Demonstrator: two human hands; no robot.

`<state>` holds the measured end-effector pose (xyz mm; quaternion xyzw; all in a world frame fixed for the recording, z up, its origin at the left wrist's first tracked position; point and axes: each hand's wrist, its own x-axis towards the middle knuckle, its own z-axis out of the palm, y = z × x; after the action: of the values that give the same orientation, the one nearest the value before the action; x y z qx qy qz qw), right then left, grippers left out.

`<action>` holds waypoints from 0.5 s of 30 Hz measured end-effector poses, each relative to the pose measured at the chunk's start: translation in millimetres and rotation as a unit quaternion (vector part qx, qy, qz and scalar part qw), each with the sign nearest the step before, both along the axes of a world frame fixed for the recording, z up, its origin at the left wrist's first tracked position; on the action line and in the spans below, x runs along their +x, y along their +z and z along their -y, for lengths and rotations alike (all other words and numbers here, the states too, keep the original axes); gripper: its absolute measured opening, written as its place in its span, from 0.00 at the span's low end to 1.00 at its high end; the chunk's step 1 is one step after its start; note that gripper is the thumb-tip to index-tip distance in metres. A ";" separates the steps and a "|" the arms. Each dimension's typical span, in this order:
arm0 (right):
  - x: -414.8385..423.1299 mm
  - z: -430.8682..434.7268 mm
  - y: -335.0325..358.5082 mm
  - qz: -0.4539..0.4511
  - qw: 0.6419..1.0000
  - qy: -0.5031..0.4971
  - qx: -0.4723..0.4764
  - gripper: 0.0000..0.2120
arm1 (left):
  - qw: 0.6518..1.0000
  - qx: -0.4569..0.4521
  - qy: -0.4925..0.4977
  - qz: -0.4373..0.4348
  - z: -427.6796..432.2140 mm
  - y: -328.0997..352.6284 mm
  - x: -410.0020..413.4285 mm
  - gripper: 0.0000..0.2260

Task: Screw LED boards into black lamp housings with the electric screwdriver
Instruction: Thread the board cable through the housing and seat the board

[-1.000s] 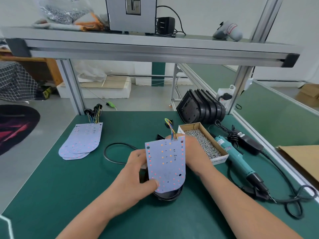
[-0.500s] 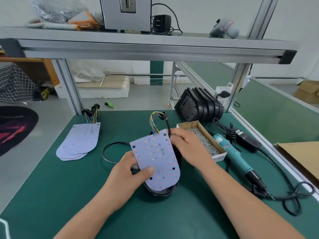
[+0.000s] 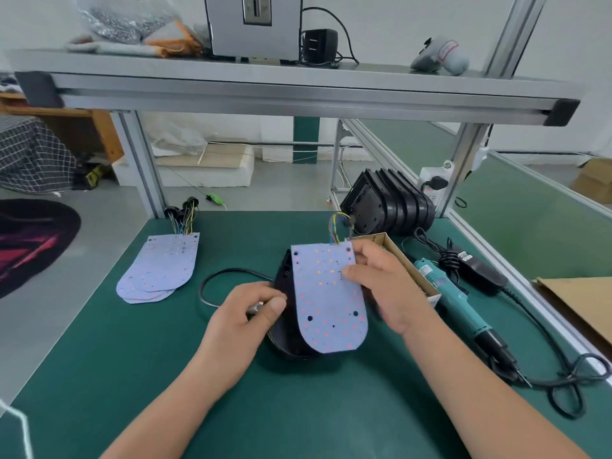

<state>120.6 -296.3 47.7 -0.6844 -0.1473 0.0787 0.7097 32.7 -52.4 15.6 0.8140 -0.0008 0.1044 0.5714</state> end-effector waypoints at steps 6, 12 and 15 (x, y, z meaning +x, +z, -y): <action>9.0 13.7 -4.7 -0.082 0.992 0.021 -0.092 0.27 | 0.993 0.006 0.113 0.008 -9.6 -4.0 6.7 0.12; 8.7 9.4 -13.6 -0.077 0.974 0.043 -0.208 0.23 | 0.983 0.037 0.172 0.047 -16.1 -5.8 10.4 0.15; 9.2 8.3 -14.4 -0.034 0.989 -0.002 -0.143 0.21 | 0.983 0.047 0.168 0.054 -14.9 -5.7 9.2 0.16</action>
<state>129.9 -304.5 33.3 -0.7761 -0.1090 0.1209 0.6092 41.9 -37.4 9.9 0.8216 0.1005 0.2424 0.5060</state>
